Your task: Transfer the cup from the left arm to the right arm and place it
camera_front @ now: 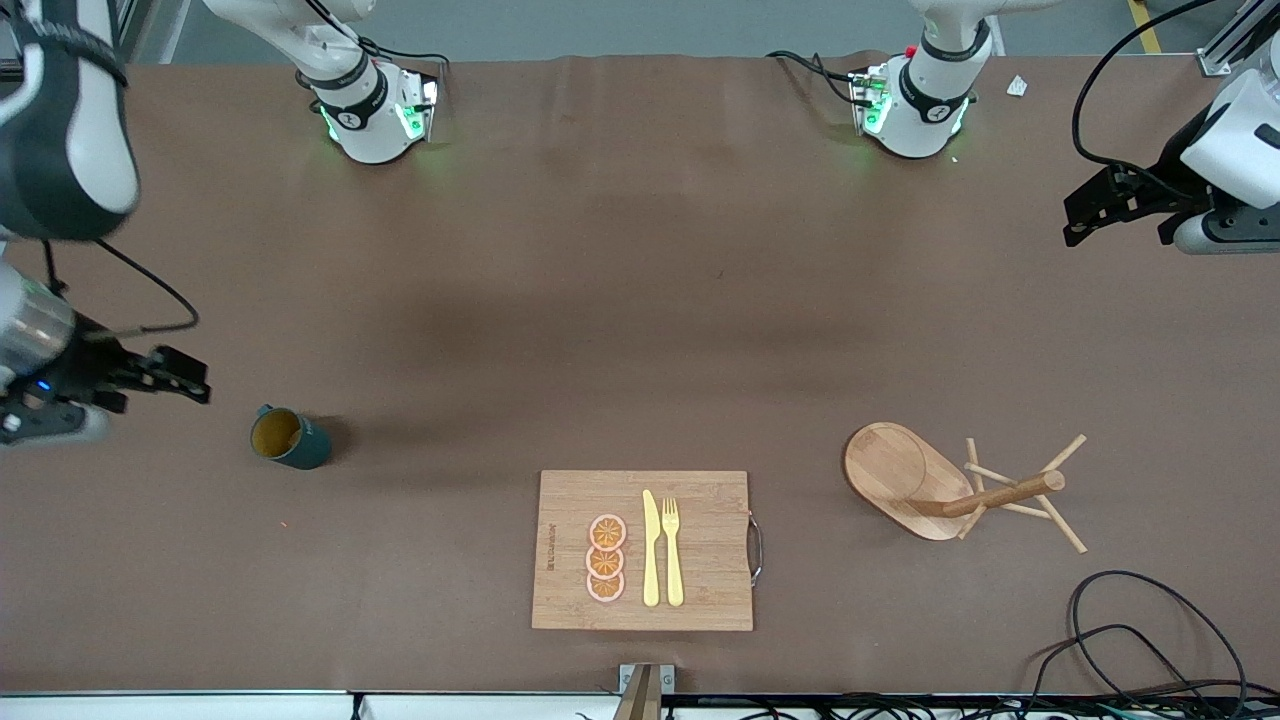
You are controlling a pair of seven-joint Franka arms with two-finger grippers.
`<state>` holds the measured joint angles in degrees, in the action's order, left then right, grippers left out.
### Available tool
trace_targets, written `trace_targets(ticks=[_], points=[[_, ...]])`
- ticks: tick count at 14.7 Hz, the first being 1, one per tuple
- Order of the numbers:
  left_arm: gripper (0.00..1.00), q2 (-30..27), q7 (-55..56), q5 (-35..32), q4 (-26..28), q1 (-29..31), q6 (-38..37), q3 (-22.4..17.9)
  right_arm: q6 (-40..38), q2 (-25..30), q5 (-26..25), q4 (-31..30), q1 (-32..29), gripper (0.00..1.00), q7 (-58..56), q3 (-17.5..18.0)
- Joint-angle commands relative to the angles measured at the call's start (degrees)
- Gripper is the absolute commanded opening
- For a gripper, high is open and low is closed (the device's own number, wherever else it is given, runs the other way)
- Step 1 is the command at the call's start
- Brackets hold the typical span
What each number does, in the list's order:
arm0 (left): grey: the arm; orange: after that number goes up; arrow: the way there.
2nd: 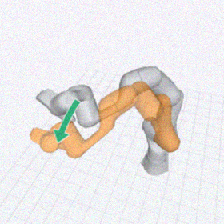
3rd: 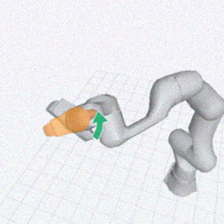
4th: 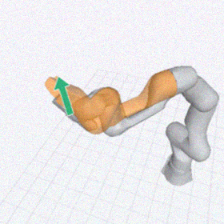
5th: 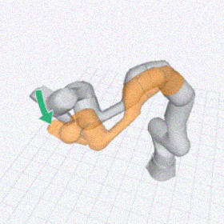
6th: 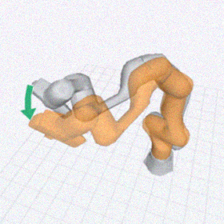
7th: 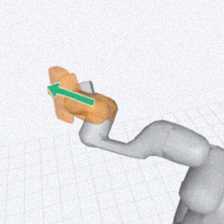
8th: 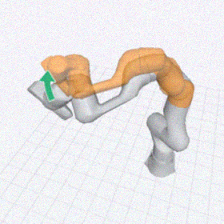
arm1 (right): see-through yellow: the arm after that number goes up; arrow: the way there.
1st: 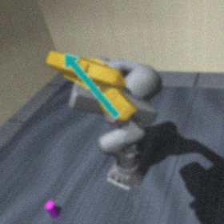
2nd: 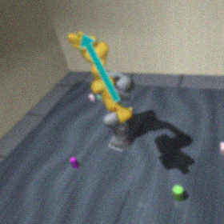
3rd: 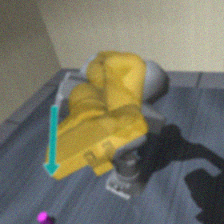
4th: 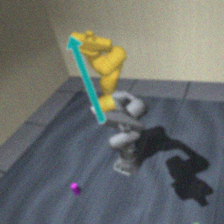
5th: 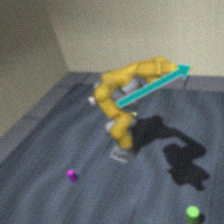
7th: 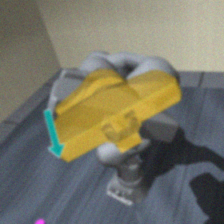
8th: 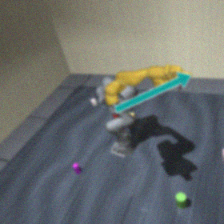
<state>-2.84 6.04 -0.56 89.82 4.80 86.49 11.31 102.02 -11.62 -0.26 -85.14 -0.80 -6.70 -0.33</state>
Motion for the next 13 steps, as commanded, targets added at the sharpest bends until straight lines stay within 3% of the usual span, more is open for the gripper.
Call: trace_targets(ticks=[1,5,13], points=[[1.00,-0.50,-0.68,-0.76,-1.13,0.56,0.09,0.20,-1.81,5.89,-0.71,-2.66,-2.89,1.00,0.89,0.85],[1.00,-0.23,-0.68,-0.76,-1.40,0.57,0.08,0.20,-3.32,10.29,-0.53,-2.13,-3.59,1.00,3.01,1.12],[1.00,-0.32,-0.50,-0.84,-1.31,0.39,-0.09,0.29,-4.63,10.21,-0.71,-2.31,-3.77,1.00,3.19,1.03]])
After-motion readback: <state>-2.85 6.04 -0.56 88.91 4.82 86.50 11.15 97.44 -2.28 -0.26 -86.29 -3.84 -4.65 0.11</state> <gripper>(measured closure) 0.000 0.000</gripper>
